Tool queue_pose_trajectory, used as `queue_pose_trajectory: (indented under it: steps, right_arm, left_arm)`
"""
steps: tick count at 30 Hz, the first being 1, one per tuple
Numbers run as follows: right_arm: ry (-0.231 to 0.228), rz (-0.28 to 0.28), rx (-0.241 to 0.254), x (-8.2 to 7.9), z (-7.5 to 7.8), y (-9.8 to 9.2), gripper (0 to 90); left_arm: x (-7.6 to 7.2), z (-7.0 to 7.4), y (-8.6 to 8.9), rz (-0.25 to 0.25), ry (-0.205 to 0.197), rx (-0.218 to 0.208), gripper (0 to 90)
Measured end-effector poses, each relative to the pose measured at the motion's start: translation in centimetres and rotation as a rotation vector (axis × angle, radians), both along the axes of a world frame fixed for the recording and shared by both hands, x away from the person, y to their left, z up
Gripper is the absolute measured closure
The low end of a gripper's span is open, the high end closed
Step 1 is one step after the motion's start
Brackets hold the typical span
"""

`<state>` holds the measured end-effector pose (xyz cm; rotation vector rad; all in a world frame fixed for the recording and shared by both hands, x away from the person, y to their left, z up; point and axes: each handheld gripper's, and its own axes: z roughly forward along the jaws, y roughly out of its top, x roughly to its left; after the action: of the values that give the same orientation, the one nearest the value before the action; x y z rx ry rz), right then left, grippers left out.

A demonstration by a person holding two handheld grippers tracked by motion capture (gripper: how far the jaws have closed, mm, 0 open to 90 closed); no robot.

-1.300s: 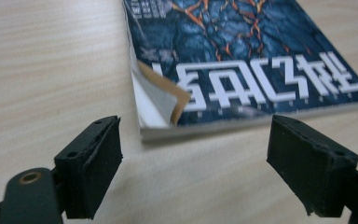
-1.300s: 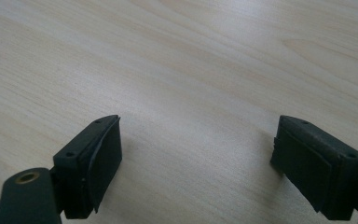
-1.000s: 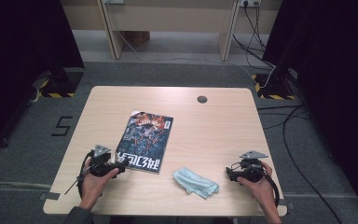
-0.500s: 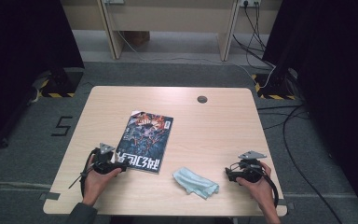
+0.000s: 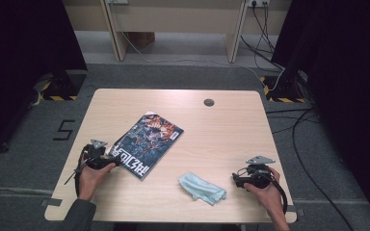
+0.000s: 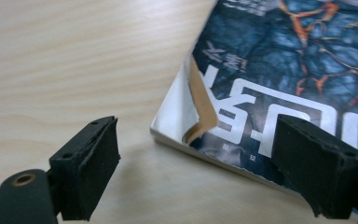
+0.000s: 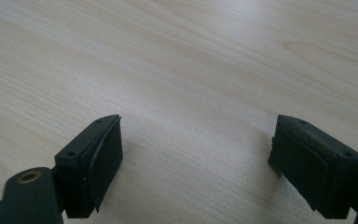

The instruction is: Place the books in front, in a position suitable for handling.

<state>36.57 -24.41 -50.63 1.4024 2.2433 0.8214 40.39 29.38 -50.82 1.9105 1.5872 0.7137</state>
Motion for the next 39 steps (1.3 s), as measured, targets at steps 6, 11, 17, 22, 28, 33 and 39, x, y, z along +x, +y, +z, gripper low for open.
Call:
queue_pose_trajectory:
  steps: [6, 11, 17, 22, 28, 33, 39]
  right_arm:
    - [0.002, -0.002, -0.001, 0.0, 0.0, -0.1, 17.2]
    - [0.003, -0.004, 0.0, 0.0, 0.1, -0.2, 17.9]
    - [-0.014, -0.01, 0.004, 0.0, 0.2, -0.2, 18.4]
    - [-0.007, -0.003, -0.002, 0.0, 0.2, -0.1, 18.5]
    - [-0.002, -0.003, -0.004, 0.0, 0.1, -0.1, 18.5]
    - [-0.004, -0.006, -0.002, 0.0, 0.1, -0.1, 18.5]
    - [-0.003, -0.006, -0.002, 0.0, 0.1, -0.1, 18.5]
  left_arm:
    - [-0.7, 1.0, -1.8, -0.057, -0.034, 0.066, 22.1]
    - [-1.8, 2.0, -4.9, -0.159, -0.061, 0.045, 21.9]
    - [-2.3, 0.7, -9.4, -0.294, 0.012, 0.009, 24.4]
    - [-2.1, 0.3, -9.4, -0.287, 0.024, -0.069, 28.8]
    - [-2.3, 0.2, -9.5, -0.286, 0.02, -0.079, 31.4]
    - [-2.7, 0.2, -9.1, -0.308, 0.021, -0.08, 34.9]
    - [-3.8, 0.3, -8.4, -0.332, 0.026, -0.081, 36.0]
